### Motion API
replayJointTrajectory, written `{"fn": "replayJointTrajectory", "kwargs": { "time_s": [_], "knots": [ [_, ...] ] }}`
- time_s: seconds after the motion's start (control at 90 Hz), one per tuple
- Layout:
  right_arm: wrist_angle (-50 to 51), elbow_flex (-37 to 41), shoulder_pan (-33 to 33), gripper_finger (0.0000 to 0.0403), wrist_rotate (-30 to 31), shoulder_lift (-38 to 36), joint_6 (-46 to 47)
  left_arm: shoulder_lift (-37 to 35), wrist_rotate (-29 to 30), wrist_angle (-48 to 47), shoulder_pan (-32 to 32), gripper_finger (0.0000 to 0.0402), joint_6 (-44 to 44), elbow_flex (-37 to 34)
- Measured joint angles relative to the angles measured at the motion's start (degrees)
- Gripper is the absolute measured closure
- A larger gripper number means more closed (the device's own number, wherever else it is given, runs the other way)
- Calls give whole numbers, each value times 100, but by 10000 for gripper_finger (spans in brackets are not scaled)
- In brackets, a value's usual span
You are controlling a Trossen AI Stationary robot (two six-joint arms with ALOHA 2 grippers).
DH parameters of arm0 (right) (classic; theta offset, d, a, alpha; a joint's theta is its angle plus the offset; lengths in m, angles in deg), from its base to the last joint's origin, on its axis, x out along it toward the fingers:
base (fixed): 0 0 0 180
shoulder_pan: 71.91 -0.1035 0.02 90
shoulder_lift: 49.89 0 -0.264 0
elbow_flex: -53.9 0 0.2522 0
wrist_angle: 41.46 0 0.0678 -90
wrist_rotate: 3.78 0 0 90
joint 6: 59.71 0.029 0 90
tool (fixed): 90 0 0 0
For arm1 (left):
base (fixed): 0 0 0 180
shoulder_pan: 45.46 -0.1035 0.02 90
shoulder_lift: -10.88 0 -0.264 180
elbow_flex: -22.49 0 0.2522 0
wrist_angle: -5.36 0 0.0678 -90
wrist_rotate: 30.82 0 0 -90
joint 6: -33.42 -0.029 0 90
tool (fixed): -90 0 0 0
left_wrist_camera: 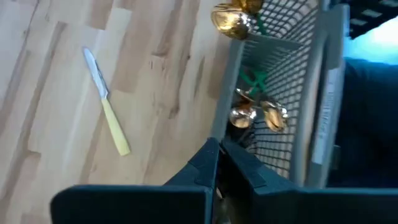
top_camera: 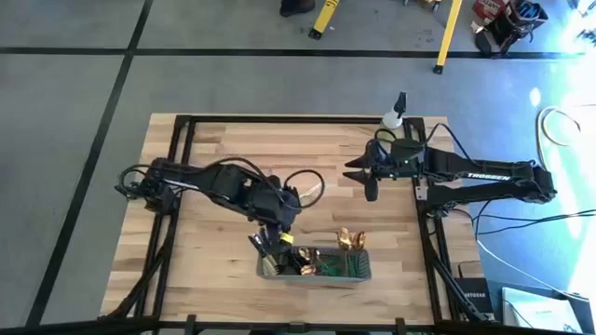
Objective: Sort silverware
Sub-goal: Put the black fork into the gray cutlery rack
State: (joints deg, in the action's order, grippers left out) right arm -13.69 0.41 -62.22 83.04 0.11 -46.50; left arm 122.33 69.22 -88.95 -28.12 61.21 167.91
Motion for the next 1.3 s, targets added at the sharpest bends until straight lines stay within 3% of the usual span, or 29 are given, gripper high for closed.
{"fn": "replayJointTrajectory", "kwargs": {
  "time_s": [0.256, 0.567, 0.767, 0.822, 1.022, 1.211, 1.3],
  "knots": [
    [206, 0, 0, 265, -4, 2, -11, 258, -61, 138, 22, 368, -12, -3],
    [379, 7, -318, 265, 242, 2, -224, 199, -109, 196, -97, 230, -148, 7],
    [319, 7, -407, 265, 279, 1, -479, -34, 266, -197, -865, 159, -919, -13],
    [390, 7, -411, 265, 361, 14, -500, -10, 264, 61, -1093, 148, -1249, -167],
    [64, 268, -411, 265, 361, 33, -895, -375, -319, 1701, -1761, 136, -2375, -1647],
    [-400, 870, -402, 265, 356, -7, -1346, -1284, -1203, 3985, -2396, 135, -2555, -4524],
    [-616, 1037, -275, 265, 664, 51, -1684, -1620, -1542, 5154, -2635, 135, -2815, -5873]
  ]
}}
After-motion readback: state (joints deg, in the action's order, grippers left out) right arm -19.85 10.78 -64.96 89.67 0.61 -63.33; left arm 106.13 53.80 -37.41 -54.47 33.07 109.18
